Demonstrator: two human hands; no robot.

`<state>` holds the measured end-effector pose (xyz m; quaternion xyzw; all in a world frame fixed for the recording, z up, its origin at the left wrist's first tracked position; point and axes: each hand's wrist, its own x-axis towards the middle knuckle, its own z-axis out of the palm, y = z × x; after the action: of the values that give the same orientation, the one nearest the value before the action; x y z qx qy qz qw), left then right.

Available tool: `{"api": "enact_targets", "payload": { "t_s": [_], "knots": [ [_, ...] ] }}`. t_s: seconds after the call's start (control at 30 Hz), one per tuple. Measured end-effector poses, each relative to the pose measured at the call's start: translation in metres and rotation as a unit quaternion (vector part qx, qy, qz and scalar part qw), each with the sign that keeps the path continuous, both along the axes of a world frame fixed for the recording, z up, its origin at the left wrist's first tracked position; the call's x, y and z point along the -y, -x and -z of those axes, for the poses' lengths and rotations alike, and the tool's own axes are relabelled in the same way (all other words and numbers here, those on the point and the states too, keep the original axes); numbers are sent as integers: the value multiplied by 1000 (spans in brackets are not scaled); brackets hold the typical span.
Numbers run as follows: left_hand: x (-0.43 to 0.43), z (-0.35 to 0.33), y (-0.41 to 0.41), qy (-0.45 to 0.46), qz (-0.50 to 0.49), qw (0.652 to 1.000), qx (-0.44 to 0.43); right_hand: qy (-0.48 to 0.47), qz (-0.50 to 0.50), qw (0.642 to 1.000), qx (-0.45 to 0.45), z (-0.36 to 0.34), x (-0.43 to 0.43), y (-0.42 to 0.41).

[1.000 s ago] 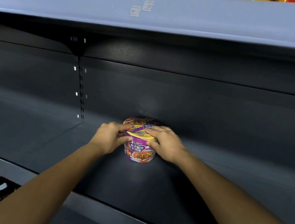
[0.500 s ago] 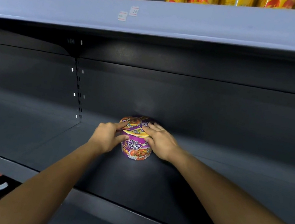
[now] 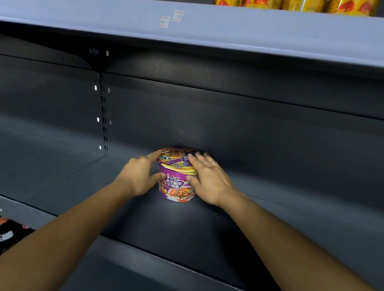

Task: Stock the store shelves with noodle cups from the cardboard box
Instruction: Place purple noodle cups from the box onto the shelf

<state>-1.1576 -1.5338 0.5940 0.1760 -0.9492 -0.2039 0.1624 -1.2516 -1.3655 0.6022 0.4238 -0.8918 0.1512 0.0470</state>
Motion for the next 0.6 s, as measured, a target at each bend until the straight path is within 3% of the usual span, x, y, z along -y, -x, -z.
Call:
{"api": "enact_targets", "payload": {
  "t_s": [0.27,0.6],
  "knots": [
    [-23,-8,-25,13,-2,999,-34,-3,-3,1000,21,0,-21,-20],
    [-83,2,-65,24,-1,1000,-2,-10,-20,999,38,0,-71,-60]
  ]
}}
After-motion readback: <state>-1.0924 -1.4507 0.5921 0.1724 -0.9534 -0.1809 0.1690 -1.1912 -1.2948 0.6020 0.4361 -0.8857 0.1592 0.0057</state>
